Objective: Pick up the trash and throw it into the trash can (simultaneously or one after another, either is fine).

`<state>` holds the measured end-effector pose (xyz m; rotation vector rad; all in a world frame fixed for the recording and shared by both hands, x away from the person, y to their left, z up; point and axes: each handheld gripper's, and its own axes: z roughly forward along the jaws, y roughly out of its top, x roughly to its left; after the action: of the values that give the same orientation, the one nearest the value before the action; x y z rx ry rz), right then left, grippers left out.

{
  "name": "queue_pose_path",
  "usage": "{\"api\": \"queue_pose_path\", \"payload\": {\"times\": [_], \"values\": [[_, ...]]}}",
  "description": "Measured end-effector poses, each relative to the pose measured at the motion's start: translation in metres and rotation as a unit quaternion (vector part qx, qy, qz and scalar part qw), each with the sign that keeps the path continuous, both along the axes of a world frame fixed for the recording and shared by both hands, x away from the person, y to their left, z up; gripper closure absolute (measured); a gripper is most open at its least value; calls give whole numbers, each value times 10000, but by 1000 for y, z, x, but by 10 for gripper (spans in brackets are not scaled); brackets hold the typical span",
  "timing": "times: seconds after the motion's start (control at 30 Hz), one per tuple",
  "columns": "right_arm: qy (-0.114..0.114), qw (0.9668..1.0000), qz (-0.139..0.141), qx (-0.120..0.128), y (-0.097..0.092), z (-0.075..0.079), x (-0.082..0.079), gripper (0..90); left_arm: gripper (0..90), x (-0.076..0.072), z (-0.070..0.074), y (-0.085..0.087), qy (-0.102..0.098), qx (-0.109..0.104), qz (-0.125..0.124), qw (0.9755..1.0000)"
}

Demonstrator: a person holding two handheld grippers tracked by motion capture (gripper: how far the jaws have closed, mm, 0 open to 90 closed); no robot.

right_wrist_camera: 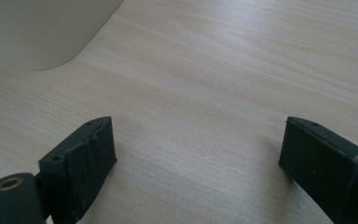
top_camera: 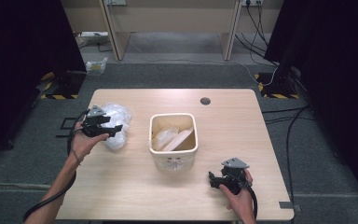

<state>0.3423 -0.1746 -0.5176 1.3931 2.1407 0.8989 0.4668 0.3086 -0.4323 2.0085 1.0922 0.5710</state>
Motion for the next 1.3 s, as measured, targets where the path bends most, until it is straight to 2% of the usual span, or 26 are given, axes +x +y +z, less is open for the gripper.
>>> {"api": "queue_pose_path", "payload": {"times": [0.23, 0.77, 0.93, 1.17, 1.3], "values": [[0, 10000, 0, -1, 0, 0, 0, 106, 313, 11, -13, 7, 54, 58, 186, 9998], [-1, 10000, 1, -1, 0, 0, 0, 106, 268, 29, -31, 13, 124, 483, 535, 9973], [1, 10000, 0, 1, 0, 0, 0, 106, 247, 35, -39, 11, 246, 542, 577, 9966], [-1, 10000, 0, 0, 0, 0, 0, 105, 221, 43, -52, 6, 469, 751, 599, 9943], [-2, 10000, 4, -2, 0, 0, 0, 106, 284, 44, -60, 2, 495, 930, 524, 9931]]}}
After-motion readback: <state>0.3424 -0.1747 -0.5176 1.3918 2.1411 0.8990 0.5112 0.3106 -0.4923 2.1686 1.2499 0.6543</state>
